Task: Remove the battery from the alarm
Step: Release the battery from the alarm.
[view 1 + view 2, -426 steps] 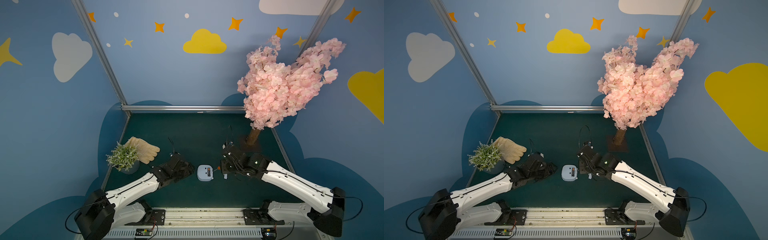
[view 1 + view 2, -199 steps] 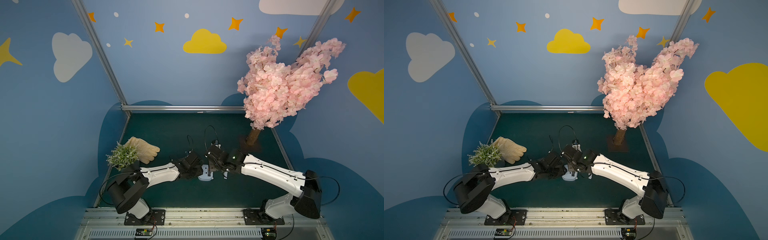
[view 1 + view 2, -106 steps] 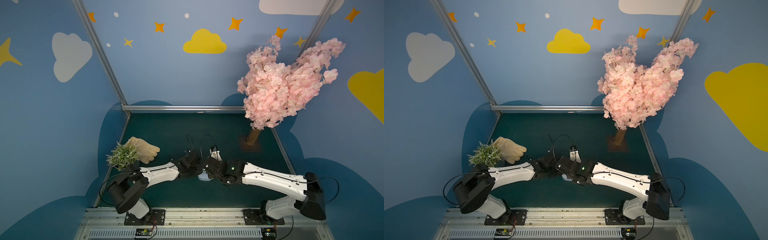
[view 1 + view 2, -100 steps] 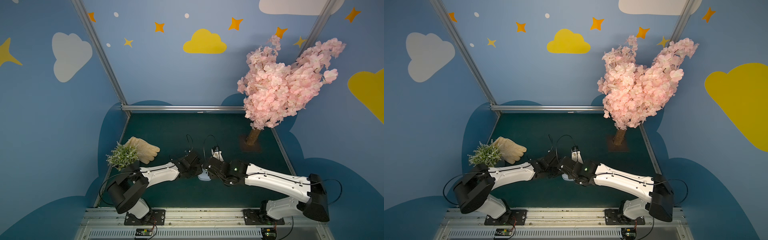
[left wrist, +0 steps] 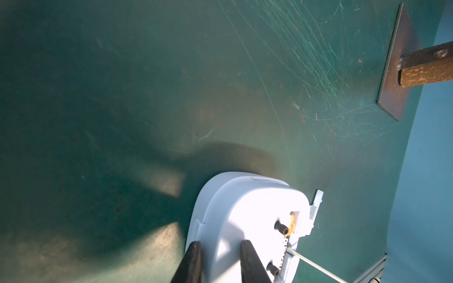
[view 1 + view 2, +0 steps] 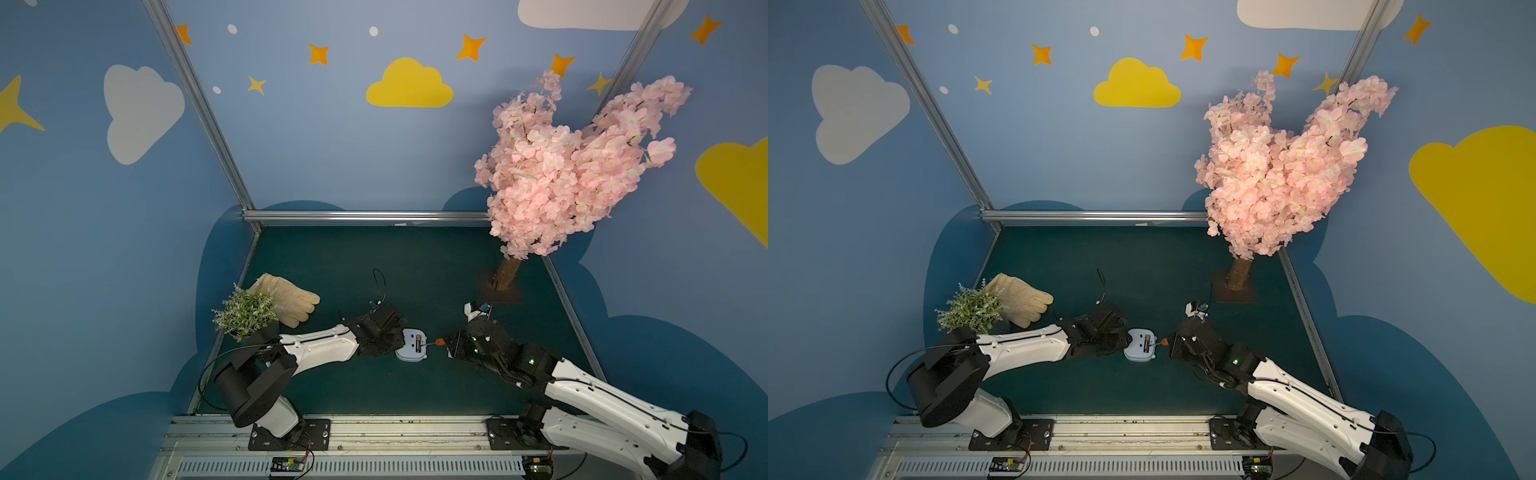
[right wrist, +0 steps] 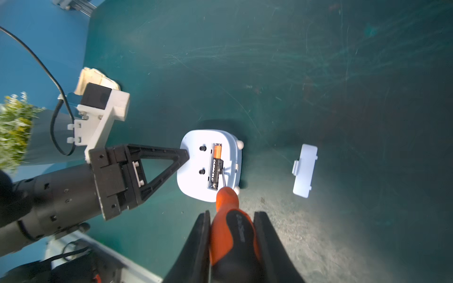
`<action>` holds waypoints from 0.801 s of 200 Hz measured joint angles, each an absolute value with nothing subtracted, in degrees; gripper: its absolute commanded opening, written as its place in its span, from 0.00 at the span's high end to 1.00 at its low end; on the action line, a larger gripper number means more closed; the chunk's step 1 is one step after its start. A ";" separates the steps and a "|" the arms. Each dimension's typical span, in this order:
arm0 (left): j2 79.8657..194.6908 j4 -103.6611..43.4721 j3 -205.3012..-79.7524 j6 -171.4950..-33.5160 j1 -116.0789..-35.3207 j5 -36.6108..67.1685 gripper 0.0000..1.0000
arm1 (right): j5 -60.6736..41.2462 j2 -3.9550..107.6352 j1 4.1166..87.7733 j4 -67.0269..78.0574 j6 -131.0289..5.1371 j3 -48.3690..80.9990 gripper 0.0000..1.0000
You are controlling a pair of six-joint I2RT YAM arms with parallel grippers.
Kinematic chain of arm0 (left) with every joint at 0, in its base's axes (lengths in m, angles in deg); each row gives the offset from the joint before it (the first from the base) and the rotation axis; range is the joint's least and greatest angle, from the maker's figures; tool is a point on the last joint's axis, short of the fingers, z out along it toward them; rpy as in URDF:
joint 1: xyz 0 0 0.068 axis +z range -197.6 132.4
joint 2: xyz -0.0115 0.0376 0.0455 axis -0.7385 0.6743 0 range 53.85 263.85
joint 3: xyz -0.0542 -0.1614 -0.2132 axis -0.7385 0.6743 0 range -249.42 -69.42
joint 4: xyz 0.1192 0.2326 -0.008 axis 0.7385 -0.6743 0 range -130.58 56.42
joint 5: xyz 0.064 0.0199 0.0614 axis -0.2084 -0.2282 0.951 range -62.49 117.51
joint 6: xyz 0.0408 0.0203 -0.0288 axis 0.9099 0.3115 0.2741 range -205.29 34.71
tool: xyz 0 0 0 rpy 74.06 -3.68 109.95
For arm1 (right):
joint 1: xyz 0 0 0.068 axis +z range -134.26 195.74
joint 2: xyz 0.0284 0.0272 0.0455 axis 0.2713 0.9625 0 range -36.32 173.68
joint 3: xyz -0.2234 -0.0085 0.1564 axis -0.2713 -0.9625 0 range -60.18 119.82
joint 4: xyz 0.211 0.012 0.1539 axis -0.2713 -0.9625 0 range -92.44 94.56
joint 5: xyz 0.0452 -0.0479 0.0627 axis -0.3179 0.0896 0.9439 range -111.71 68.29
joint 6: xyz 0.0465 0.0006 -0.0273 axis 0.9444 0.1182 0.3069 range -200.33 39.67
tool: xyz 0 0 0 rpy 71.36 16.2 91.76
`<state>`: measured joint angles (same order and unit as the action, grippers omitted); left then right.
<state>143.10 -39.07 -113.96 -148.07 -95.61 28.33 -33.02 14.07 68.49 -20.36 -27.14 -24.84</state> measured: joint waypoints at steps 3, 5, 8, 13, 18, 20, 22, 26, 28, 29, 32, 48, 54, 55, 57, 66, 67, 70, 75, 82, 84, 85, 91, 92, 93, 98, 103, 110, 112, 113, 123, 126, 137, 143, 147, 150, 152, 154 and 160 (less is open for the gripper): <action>143.12 -39.07 -113.98 -148.07 -95.61 28.33 0.73 | -32.61 13.54 68.14 -20.19 -27.12 -25.22 1.00; 143.12 -39.10 -113.98 -148.07 -95.61 28.35 0.73 | -32.24 13.26 67.90 -20.01 -27.12 -25.52 1.00; 143.12 -39.10 -113.98 -148.07 -95.61 28.33 0.73 | -31.82 12.84 67.64 -19.82 -27.16 -25.85 1.00; 143.15 -39.10 -114.00 -148.05 -95.61 28.33 0.73 | -31.17 12.25 67.29 -19.51 -27.19 -26.37 1.00; 143.15 -39.12 -114.00 -148.07 -95.61 28.35 0.73 | -30.62 11.68 67.07 -19.36 -27.51 -26.77 1.00; 143.17 -39.05 -114.00 -148.07 -95.61 28.37 0.73 | -30.49 11.53 67.03 -19.36 -27.73 -26.83 1.00; 143.21 -39.01 -114.00 -148.07 -95.61 28.37 0.73 | -30.36 11.42 67.01 -19.42 -27.88 -26.85 1.00; 143.36 -38.77 -114.04 -148.07 -95.61 28.35 0.73 | -30.14 11.23 66.94 -19.45 -28.15 -26.85 1.00; 143.47 -38.68 -114.11 -148.07 -95.63 28.33 0.73 | -30.07 11.23 66.94 -19.47 -28.39 -26.83 1.00; 143.54 -38.61 -114.15 -148.07 -95.63 28.33 0.73 | -29.96 11.23 66.94 -19.51 -28.50 -26.79 1.00; 143.69 -38.55 -114.28 -148.07 -95.63 28.33 0.73 | -29.96 11.23 66.94 -19.62 -28.74 -26.68 1.00; 144.37 -38.07 -114.76 -148.05 -95.68 28.31 0.73 | -30.20 13.11 66.96 -21.28 -30.44 -24.67 1.00; 144.50 -37.87 -114.79 -148.07 -95.68 28.31 0.73 | -30.42 14.50 67.10 -22.44 -31.03 -23.23 1.00; 144.52 -37.85 -114.81 -148.07 -95.68 28.31 0.73 | -30.51 14.94 67.16 -22.70 -31.32 -22.81 1.00; 144.52 -37.81 -114.81 -148.07 -95.68 28.31 0.73 | -30.68 15.60 67.23 -23.12 -31.43 -22.18 1.00; 144.59 -37.72 -114.85 -148.07 -95.72 28.33 0.73 | -31.67 18.35 67.80 -24.47 -32.56 -19.25 1.00; 144.59 -37.72 -114.85 -148.07 -95.72 28.33 0.73 | -31.78 18.59 67.84 -24.56 -32.69 -19.01 1.00; 144.59 -37.72 -114.85 -148.07 -95.72 28.33 0.73 | -32.19 19.88 68.17 -25.15 -33.06 -17.83 1.00; 144.59 -37.72 -114.85 -148.07 -95.72 28.33 0.73 | -32.72 21.59 68.54 -26.13 -33.81 -16.10 1.00; 144.59 -37.72 -114.85 -148.07 -95.72 28.33 0.73 | -33.57 24.16 69.17 -27.55 -34.84 -13.61 1.00; 144.59 -37.72 -114.85 -148.07 -95.72 28.33 0.73 | -33.72 24.56 69.26 -27.82 -34.97 -13.15 1.00; 144.59 -37.72 -114.85 -148.07 -95.72 28.33 0.73 | -33.90 24.97 69.33 -28.10 -35.16 -12.71 1.00; 144.59 -37.72 -114.85 -148.07 -95.72 28.35 0.73 | -34.58 26.70 69.78 -28.98 -35.82 -11.07 1.00; 144.59 -37.72 -114.85 -148.07 -95.72 28.35 0.73 | -34.77 27.09 69.87 -29.19 -36.02 -10.66 1.00; 144.59 -37.72 -114.85 -148.07 -95.72 28.35 0.73 | -34.86 27.29 69.94 -29.28 -36.10 -10.44 1.00; 144.59 -37.72 -114.85 -148.07 -95.72 28.33 0.73 | -35.60 28.71 70.42 -30.05 -36.69 -9.02 1.00; 144.59 -37.72 -114.85 -148.07 -95.72 28.35 0.73 | -36.21 29.85 70.90 -30.48 -37.13 -7.95 1.00; 144.59 -37.72 -114.85 -148.07 -95.72 28.35 0.73 | -37.13 31.12 71.58 -31.14 -37.70 -6.72 1.00; 144.61 -37.72 -114.85 -148.07 -95.72 28.35 0.73 | -37.37 31.44 71.75 -31.34 -37.85 -6.42 1.00; 144.61 -37.72 -114.85 -148.07 -95.72 28.35 0.73 | -37.55 31.64 71.88 -31.38 -37.94 -6.22 1.00; 144.61 -37.70 -114.85 -148.07 -95.72 28.33 0.73 | -38.66 32.75 72.84 -32.32 -38.64 -5.00 1.00; 144.61 -37.72 -114.85 -148.07 -95.72 28.35 0.73 | -38.90 33.06 73.04 -32.60 -38.79 -4.69 1.00; 144.61 -37.70 -114.85 -148.07 -95.72 28.33 0.73 | -40.00 33.98 73.94 -33.48 -39.29 -3.64 1.00; 144.61 -37.70 -114.85 -148.07 -95.72 28.33 0.73 | -40.67 34.44 74.31 -33.91 -39.49 -3.12 1.00; 144.61 -37.72 -114.85 -148.07 -95.72 28.35 0.73 | -40.91 34.66 74.51 -34.07 -39.62 -2.90 1.00; 144.61 -37.70 -114.85 -148.07 -95.72 28.35 0.73 | -41.15 34.90 74.64 -34.18 -39.77 -2.72 1.00; 144.61 -37.72 -114.85 -148.07 -95.72 28.35 0.73 | -41.31 35.01 74.75 -34.26 -39.88 -2.59 1.00; 144.61 -37.70 -114.85 -148.07 -95.72 28.33 0.73 | -41.46 35.16 74.88 -34.29 -39.97 -2.46 1.00; 144.61 -37.72 -114.85 -148.07 -95.72 28.35 0.73 | -41.77 35.49 75.10 -34.42 -40.15 -2.16 1.00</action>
<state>144.61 -37.72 -114.85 -148.07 -95.72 28.35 -41.77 35.49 75.10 -34.42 -40.15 -2.16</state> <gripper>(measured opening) 0.274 0.263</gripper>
